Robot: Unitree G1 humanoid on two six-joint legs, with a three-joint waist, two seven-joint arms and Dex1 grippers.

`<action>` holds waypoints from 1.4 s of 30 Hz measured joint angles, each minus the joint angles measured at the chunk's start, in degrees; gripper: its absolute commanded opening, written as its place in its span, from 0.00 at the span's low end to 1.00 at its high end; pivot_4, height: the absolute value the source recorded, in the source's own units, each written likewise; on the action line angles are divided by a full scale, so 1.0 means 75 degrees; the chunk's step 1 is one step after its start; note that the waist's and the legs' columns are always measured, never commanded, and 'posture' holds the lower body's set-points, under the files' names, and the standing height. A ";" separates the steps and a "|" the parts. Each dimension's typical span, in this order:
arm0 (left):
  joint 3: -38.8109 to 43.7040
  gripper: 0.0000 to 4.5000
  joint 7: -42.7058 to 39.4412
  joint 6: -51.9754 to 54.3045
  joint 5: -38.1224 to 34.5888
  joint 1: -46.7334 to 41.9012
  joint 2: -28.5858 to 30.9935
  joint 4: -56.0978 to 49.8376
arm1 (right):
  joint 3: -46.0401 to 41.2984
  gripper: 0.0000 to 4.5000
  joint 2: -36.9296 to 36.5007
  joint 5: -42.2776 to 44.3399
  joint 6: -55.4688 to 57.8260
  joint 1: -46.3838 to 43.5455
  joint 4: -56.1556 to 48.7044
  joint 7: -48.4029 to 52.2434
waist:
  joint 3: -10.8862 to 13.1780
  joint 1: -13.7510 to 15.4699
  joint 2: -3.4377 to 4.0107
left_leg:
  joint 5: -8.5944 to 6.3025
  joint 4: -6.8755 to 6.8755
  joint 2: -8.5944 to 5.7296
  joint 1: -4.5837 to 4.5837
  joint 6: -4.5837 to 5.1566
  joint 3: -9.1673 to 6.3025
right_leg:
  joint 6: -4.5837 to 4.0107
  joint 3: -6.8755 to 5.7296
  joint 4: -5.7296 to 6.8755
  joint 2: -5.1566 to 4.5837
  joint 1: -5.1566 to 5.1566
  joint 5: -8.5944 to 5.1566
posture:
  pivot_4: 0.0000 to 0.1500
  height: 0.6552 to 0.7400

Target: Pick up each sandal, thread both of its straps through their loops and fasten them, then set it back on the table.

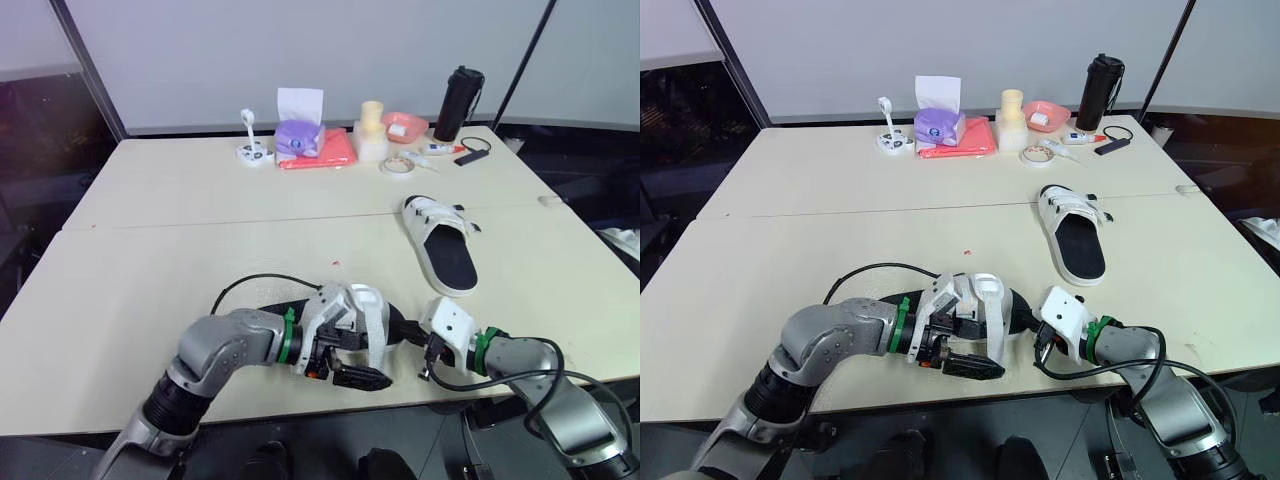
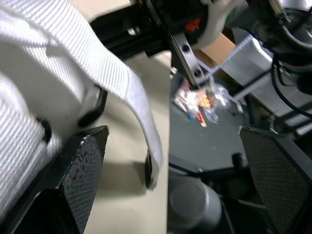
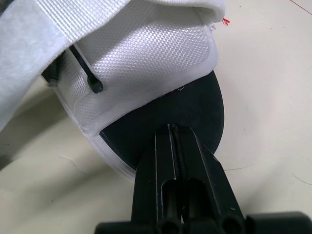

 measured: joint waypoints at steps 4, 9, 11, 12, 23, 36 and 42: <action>-0.0207 0.81 0.0096 -0.0559 0.0249 0.0121 -0.0156 0.0219 | -0.0034 0.00 -0.0016 -0.0045 0.0094 0.0035 -0.0069 -0.0002 | -0.0006 0.0044 -0.0002 | 0.0000 0.0009 0.0000 0.0000 0.0000 0.0000 | -0.0009 0.0000 -0.0004 -0.0002 0.0008 -0.0001 | 1.00 1.00; -0.0204 0.24 0.0414 -0.0691 0.0335 0.0338 -0.0351 0.0374 | -0.0036 0.00 -0.0015 -0.0047 0.0157 0.0067 -0.0161 -0.0004 | -0.0007 0.0039 -0.0001 | -0.0001 0.0001 0.0003 -0.0006 0.0000 0.0000 | -0.0009 0.0000 -0.0006 -0.0004 -0.0004 -0.0003 | 1.00 1.00; -0.0185 0.02 0.0532 -0.0690 0.0335 0.0382 -0.0422 0.0375 | -0.0038 0.00 -0.0014 -0.0051 0.0164 0.0089 -0.0207 -0.0009 | -0.0007 0.0032 -0.0001 | -0.0001 -0.0004 0.0001 -0.0011 0.0001 0.0000 | -0.0005 -0.0001 -0.0005 -0.0004 -0.0013 -0.0002 | 1.00 1.00; -0.0167 0.01 0.0565 -0.0689 0.0330 0.0382 -0.0454 0.0374 | -0.0038 0.00 -0.0012 -0.0051 0.0165 0.0093 -0.0210 -0.0013 | -0.0007 0.0027 -0.0001 | -0.0001 -0.0004 -0.0001 -0.0011 0.0001 0.0000 | -0.0004 -0.0001 -0.0005 -0.0004 -0.0013 -0.0001 | 1.00 1.00; 0.0901 0.01 0.0246 -0.0214 -0.0733 -0.0044 -0.0709 0.0576 | -0.0045 0.00 -0.0007 -0.0053 0.0163 0.0116 -0.0213 -0.0055 | -0.0005 0.0029 -0.0004 | -0.0002 -0.0004 -0.0004 -0.0012 0.0001 -0.0001 | -0.0004 -0.0007 -0.0007 -0.0003 -0.0010 -0.0002 | 1.00 1.00; 0.1741 0.01 0.0250 0.0324 -0.1240 -0.1346 -0.1083 0.2188 | 0.0042 0.00 0.0036 -0.0076 -0.0012 0.0024 -0.0050 -0.0116 | -0.0001 -0.0027 -0.0011 | -0.0002 -0.0002 -0.0008 -0.0012 0.0001 0.0014 | 0.0018 -0.0010 -0.0008 0.0003 -0.0010 0.0010 | 1.00 1.00; 0.1641 0.01 0.0087 0.0605 -0.1272 -0.1237 -0.0999 0.2191 | 0.0056 0.00 0.0036 -0.0188 -0.0062 0.0078 -0.0072 -0.0138 | -0.0001 -0.0027 -0.0011 | -0.0002 -0.0003 -0.0007 -0.0012 0.0001 0.0011 | 0.0014 -0.0008 -0.0008 0.0002 -0.0012 0.0008 | 1.00 1.00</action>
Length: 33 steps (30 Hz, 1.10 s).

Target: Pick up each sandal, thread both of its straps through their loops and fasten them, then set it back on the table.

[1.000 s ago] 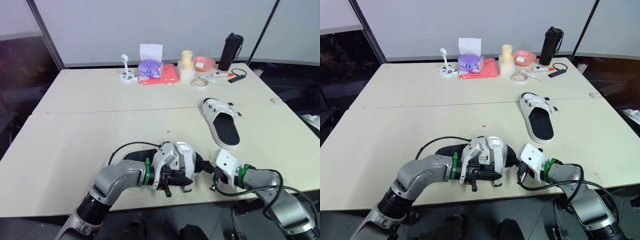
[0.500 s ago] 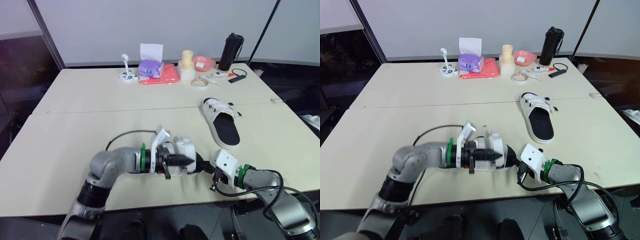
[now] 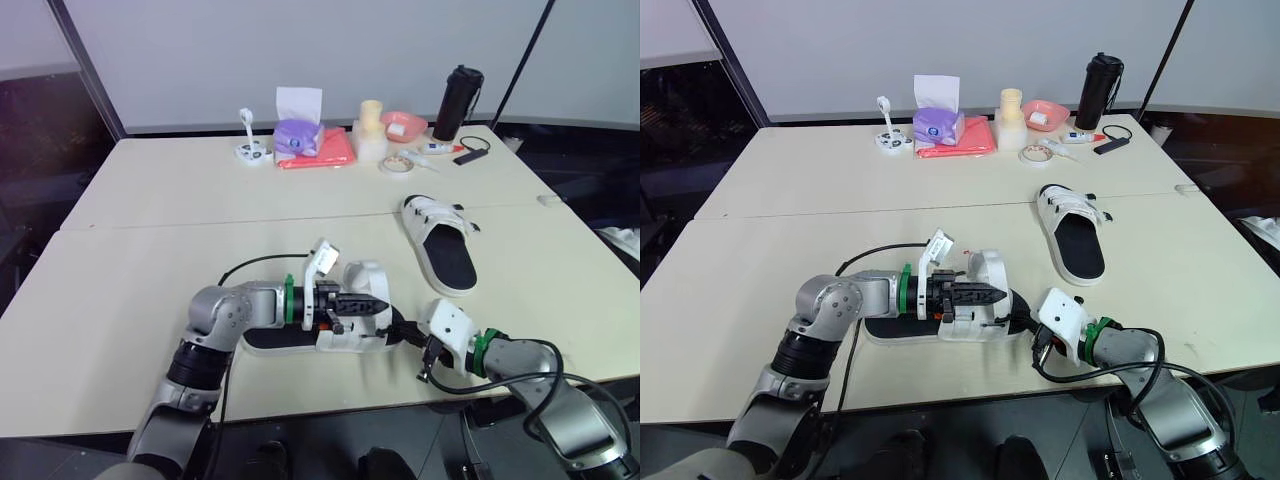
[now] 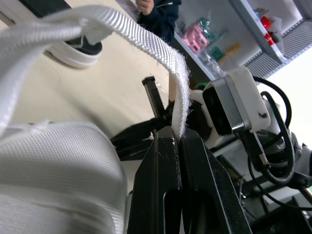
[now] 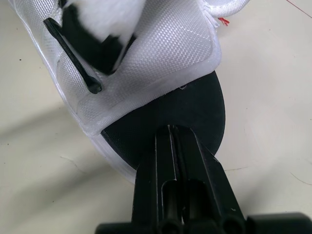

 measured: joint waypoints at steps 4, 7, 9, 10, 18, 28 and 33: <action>-0.0122 0.01 -0.0233 -0.0024 0.0052 0.0037 0.0283 0.0002 | -0.0001 0.00 0.0002 -0.0020 -0.0002 0.0031 -0.0018 -0.0045 | 0.0000 0.0009 0.0000 | 0.0000 0.0000 0.0000 0.0000 0.0000 -0.0001 | -0.0013 0.0000 -0.0002 -0.0001 0.0002 -0.0007 | 1.00 1.00; -0.0259 0.01 -0.0449 -0.0273 0.0191 0.0034 0.0386 0.0082 | -0.0001 0.00 0.0024 -0.0023 -0.0002 0.0033 -0.0018 -0.0057 | 0.0000 0.0007 0.0000 | 0.0000 0.0000 0.0001 0.0000 0.0000 -0.0003 | -0.0015 0.0001 -0.0002 -0.0002 0.0001 -0.0007 | 1.00 1.00; -0.0315 0.01 -0.0537 -0.0380 0.0262 0.0026 0.0386 0.0224 | -0.0001 0.00 0.0029 -0.0023 -0.0002 0.0035 -0.0020 -0.0063 | 0.0000 0.0006 0.0000 | 0.0000 0.0000 0.0001 0.0000 0.0000 -0.0006 | -0.0015 0.0001 -0.0002 -0.0001 0.0000 -0.0007 | 1.00 1.00; -0.0329 0.01 -0.0602 -0.0445 0.0280 0.0001 0.0377 0.0329 | -0.0003 0.00 0.0029 -0.0023 -0.0002 0.0037 -0.0019 -0.0065 | 0.0000 0.0008 0.0000 | 0.0000 0.0000 0.0001 0.0000 0.0000 -0.0006 | -0.0015 0.0001 -0.0002 -0.0002 0.0001 -0.0007 | 1.00 1.00; 0.0124 0.01 -0.0682 -0.0304 0.0043 -0.0611 0.0019 0.1028 | -0.0010 0.00 0.0029 -0.0023 -0.0002 0.0079 -0.0057 -0.0106 | 0.0000 0.0005 -0.0001 | 0.0000 -0.0001 0.0001 0.0000 0.0000 -0.0007 | -0.0013 0.0000 -0.0005 -0.0003 0.0001 -0.0007 | 1.00 1.00; 0.0168 0.01 -0.0754 -0.0178 0.0039 -0.0538 0.0106 0.1010 | -0.0023 0.00 0.0028 -0.0026 -0.0001 0.0121 -0.0087 -0.0128 | 0.0001 0.0011 -0.0001 | -0.0001 -0.0001 0.0000 0.0000 -0.0001 -0.0007 | -0.0003 0.0001 -0.0007 -0.0003 0.0001 -0.0002 | 1.00 1.00; -0.0057 0.01 -0.0817 -0.0179 0.0072 -0.0384 0.0230 0.0951 | -0.0032 0.00 0.0028 -0.0030 0.0001 0.0142 -0.0104 -0.0135 | 0.0001 0.0017 -0.0002 | -0.0001 -0.0002 0.0000 -0.0002 -0.0001 -0.0008 | -0.0012 0.0000 -0.0011 -0.0003 0.0002 -0.0007 | 1.00 1.00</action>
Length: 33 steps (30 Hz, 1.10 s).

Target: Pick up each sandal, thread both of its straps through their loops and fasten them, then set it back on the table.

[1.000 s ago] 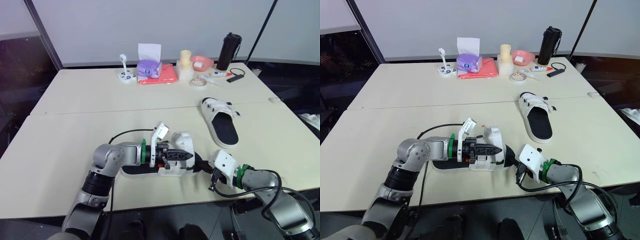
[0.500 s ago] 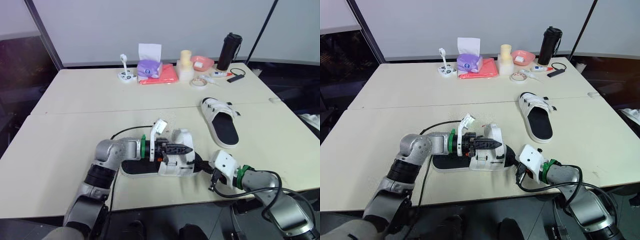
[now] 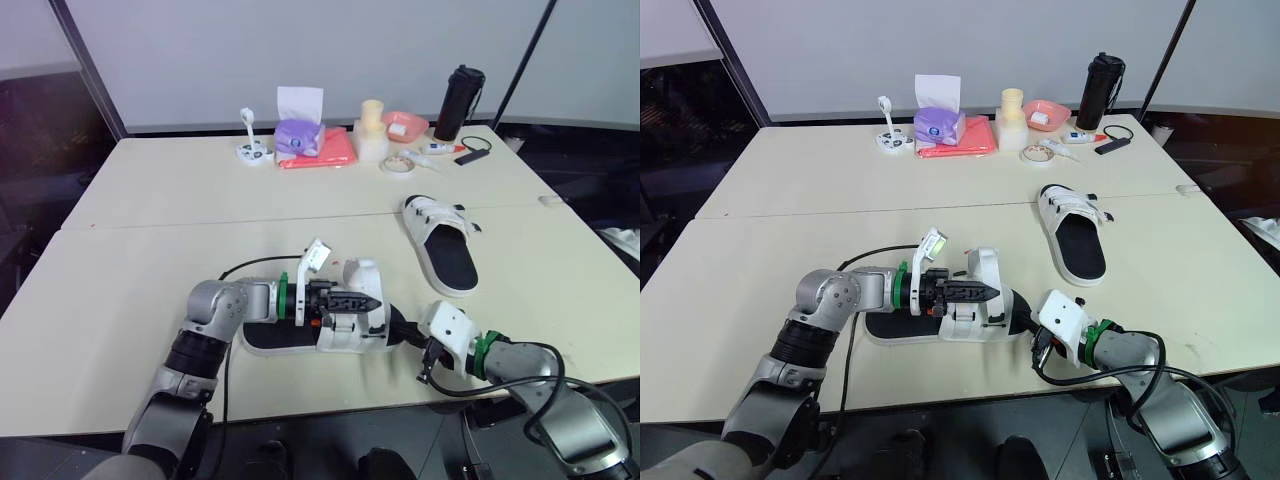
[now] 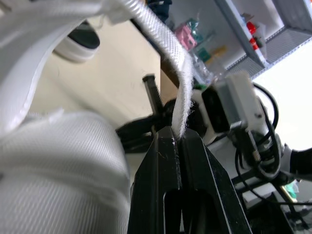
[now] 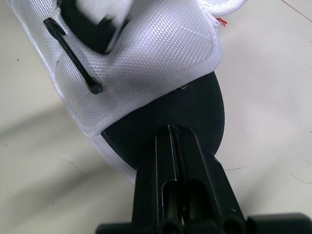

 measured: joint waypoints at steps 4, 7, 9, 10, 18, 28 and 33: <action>-0.0071 0.01 -0.0038 -0.0027 0.0040 0.0089 0.0022 -0.0029 | -0.0007 0.00 0.0000 -0.0001 0.0008 0.0011 -0.0027 -0.0001 | 0.0000 0.0000 0.0000 | 0.0000 -0.0002 0.0000 -0.0001 0.0000 0.0000 | 0.0000 0.0000 -0.0006 -0.0001 0.0001 0.0000 | 1.00 1.00; -0.0096 0.01 -0.0098 -0.0124 0.0096 0.0117 0.0058 -0.0033 | -0.0013 0.00 0.0000 0.0000 0.0024 0.0022 -0.0037 -0.0001 | 0.0000 0.0000 0.0000 | 0.0000 -0.0005 0.0000 -0.0001 0.0000 -0.0001 | -0.0001 -0.0001 -0.0013 -0.0001 0.0001 0.0000 | 1.00 1.00; -0.0131 0.01 -0.0169 -0.0163 0.0139 0.0117 0.0097 -0.0033 | -0.0017 0.00 0.0000 0.0000 0.0036 0.0030 -0.0045 -0.0001 | 0.0000 0.0000 0.0000 | 0.0000 -0.0009 0.0000 -0.0001 0.0000 -0.0001 | -0.0002 0.0000 -0.0021 -0.0001 0.0003 0.0000 | 1.00 1.00; -0.0152 0.01 -0.0199 -0.0174 0.0151 0.0118 0.0114 -0.0035 | -0.0022 0.00 0.0000 0.0000 0.0036 0.0039 -0.0049 -0.0001 | 0.0000 -0.0001 0.0000 | 0.0000 -0.0010 0.0000 -0.0001 0.0000 -0.0001 | -0.0002 0.0000 -0.0024 -0.0001 0.0005 0.0000 | 1.00 1.00; -0.0669 0.01 -0.0646 -0.0823 0.0601 0.0187 0.0384 -0.0091 | -0.0038 0.00 0.0000 0.0000 0.0040 0.0066 -0.0069 -0.0002 | -0.0002 0.0001 0.0003 | -0.0001 -0.0015 0.0001 -0.0001 0.0001 -0.0001 | -0.0005 -0.0001 -0.0041 -0.0001 0.0012 0.0001 | 1.00 1.00; -0.1360 0.01 -0.1491 -0.2469 0.1631 0.0222 0.0583 0.0015 | -0.0069 0.00 0.0000 -0.0001 0.0051 0.0120 -0.0112 -0.0007 | -0.0002 0.0005 0.0004 | -0.0007 -0.0021 0.0004 -0.0001 0.0009 -0.0002 | -0.0012 -0.0003 -0.0073 -0.0002 0.0026 0.0003 | 1.00 1.00; -0.1586 0.01 -0.1918 -0.3261 0.2032 0.0222 0.0627 0.0017 | -0.0077 0.00 -0.0002 -0.0001 0.0051 0.0131 -0.0117 -0.0007 | -0.0002 0.0008 0.0004 | -0.0007 -0.0022 0.0005 -0.0002 0.0011 -0.0002 | -0.0012 -0.0003 -0.0076 -0.0003 0.0026 0.0003 | 1.00 1.00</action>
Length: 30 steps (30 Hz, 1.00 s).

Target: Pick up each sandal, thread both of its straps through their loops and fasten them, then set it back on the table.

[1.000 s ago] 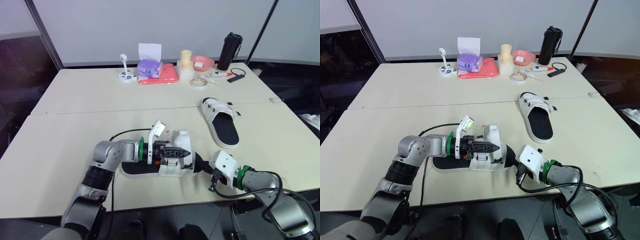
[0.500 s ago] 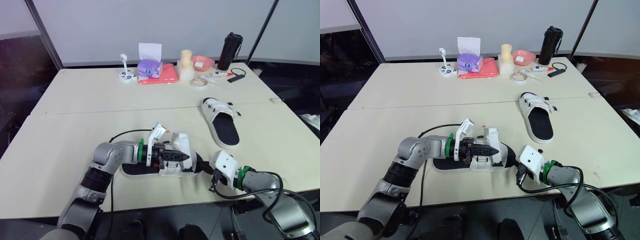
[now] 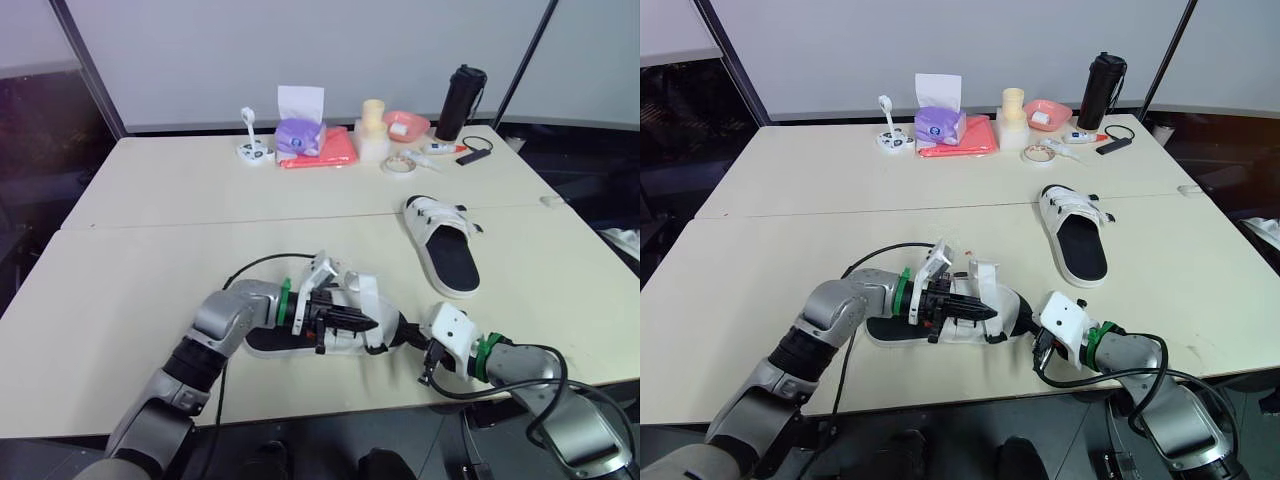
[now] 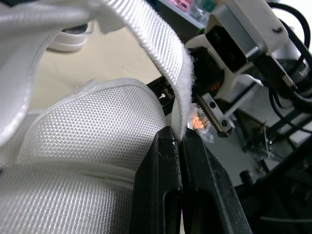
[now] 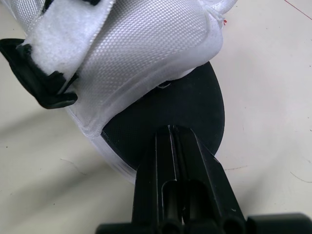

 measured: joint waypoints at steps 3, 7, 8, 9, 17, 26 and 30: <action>-0.0174 0.01 -0.0259 -0.0528 0.0292 0.0000 0.0033 -0.0004 | -0.0002 0.00 0.0000 0.0000 0.0001 0.0002 0.0000 0.0000 | 0.0000 0.0002 0.0000 | 0.0000 0.0000 0.0000 0.0000 0.0001 0.0000 | 0.0000 0.0000 -0.0001 0.0000 0.0001 0.0000 | 1.00 1.00; -0.0423 0.01 -0.0437 -0.1337 0.0776 0.0003 0.0062 -0.0018 | -0.0002 0.00 0.0000 -0.0001 0.0005 0.0002 0.0000 0.0000 | 0.0000 0.0003 0.0000 | -0.0001 0.0000 0.0002 0.0000 0.0001 0.0000 | 0.0000 -0.0001 -0.0005 -0.0001 0.0004 0.0000 | 1.00 1.00; -0.0483 0.01 -0.0436 -0.1559 0.0914 0.0004 0.0062 -0.0015 | -0.0002 0.00 0.0000 -0.0004 0.0006 0.0002 -0.0001 0.0000 | 0.0000 0.0005 0.0000 | -0.0001 0.0000 0.0002 0.0000 0.0002 0.0000 | 0.0000 -0.0001 -0.0006 -0.0001 0.0005 0.0000 | 1.00 1.00; -0.0532 0.01 -0.0430 -0.1801 0.1064 0.0005 0.0055 -0.0002 | -0.0003 0.00 -0.0001 -0.0006 0.0008 0.0003 -0.0002 0.0000 | -0.0001 0.0005 0.0000 | -0.0001 0.0000 0.0002 0.0000 0.0002 -0.0001 | 0.0000 -0.0001 -0.0006 -0.0001 0.0006 0.0000 | 1.00 1.00; -0.0562 0.01 -0.0448 -0.3091 0.1797 0.0002 -0.0104 0.0361 | -0.0016 0.00 0.0000 -0.0021 0.0029 0.0015 -0.0054 -0.0001 | -0.0002 0.0014 0.0000 | -0.0001 0.0001 0.0002 0.0000 0.0002 -0.0006 | 0.0001 -0.0006 -0.0008 -0.0001 0.0011 0.0001 | 1.00 1.00; -0.0546 0.01 -0.1083 -0.3764 0.1948 -0.0108 -0.0164 0.0494 | -0.0020 0.00 0.0000 -0.0043 0.0053 0.0020 -0.0066 -0.0001 | -0.0002 0.0015 0.0000 | -0.0001 0.0002 -0.0001 0.0000 0.0003 -0.0007 | 0.0003 -0.0009 -0.0008 -0.0001 0.0012 0.0001 | 1.00 1.00; -0.0543 0.01 -0.1462 -0.3878 0.1927 -0.0186 -0.0167 0.0540 | -0.0020 0.00 0.0000 -0.0044 0.0053 0.0020 -0.0060 -0.0001 | -0.0002 0.0011 0.0000 | 0.0000 0.0002 -0.0002 0.0000 0.0003 -0.0007 | 0.0004 -0.0010 -0.0008 0.0000 0.0012 0.0001 | 1.00 1.00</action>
